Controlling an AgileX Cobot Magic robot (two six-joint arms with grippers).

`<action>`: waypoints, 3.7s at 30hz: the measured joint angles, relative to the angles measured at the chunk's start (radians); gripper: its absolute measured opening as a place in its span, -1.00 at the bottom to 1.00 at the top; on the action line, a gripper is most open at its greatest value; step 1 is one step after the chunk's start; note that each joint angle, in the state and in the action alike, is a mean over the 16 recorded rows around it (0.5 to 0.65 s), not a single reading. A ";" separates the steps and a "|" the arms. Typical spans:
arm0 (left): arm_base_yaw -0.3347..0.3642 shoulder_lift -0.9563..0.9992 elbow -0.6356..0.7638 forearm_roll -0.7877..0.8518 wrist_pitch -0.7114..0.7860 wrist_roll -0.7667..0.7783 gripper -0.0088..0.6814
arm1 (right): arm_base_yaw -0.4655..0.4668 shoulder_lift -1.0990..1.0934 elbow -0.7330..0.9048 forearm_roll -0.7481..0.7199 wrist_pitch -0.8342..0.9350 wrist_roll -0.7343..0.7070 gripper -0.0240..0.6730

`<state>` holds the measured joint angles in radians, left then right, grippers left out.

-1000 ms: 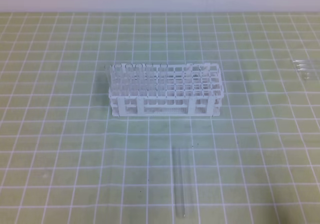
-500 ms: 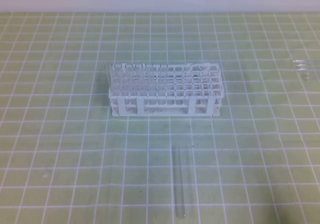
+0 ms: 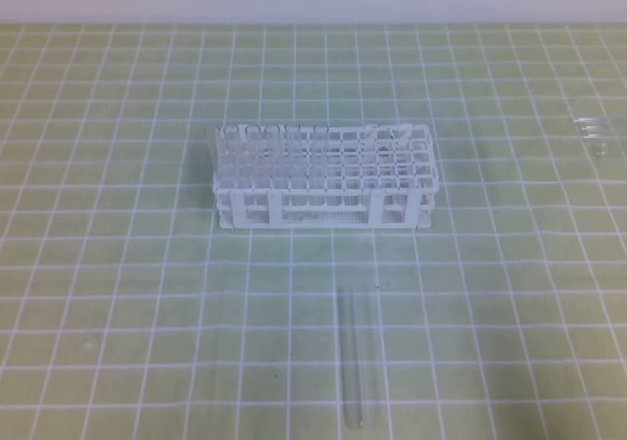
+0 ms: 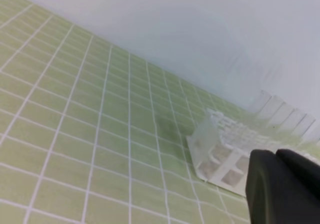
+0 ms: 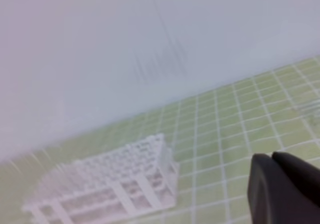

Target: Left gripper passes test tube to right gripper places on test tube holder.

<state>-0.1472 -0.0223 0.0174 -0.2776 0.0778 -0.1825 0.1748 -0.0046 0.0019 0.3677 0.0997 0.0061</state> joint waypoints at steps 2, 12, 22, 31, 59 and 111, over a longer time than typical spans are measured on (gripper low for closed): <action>0.000 0.004 -0.003 0.004 0.004 0.005 -0.98 | 0.000 0.000 0.000 0.046 -0.026 -0.004 -0.98; 0.000 -0.001 -0.001 0.013 -0.001 0.020 -0.98 | 0.000 0.000 0.000 0.139 -0.062 -0.021 -0.98; -0.001 0.022 -0.036 -0.042 0.039 0.019 -0.98 | 0.000 0.073 -0.095 0.176 0.046 -0.021 -0.98; -0.001 0.220 -0.211 -0.082 0.159 0.065 -0.98 | 0.000 0.364 -0.371 0.098 0.281 -0.021 -0.98; -0.456 1.230 -0.773 -0.208 0.429 0.266 -0.98 | 0.000 0.813 -0.639 -0.042 0.631 -0.052 -0.98; -0.777 1.790 -1.259 0.220 0.729 -0.387 0.09 | 0.000 0.813 -0.639 -0.037 0.670 -0.102 -0.98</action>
<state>-0.9241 1.7678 -1.2418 -0.0577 0.8068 -0.5697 0.1748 0.8087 -0.6374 0.3304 0.7694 -0.0963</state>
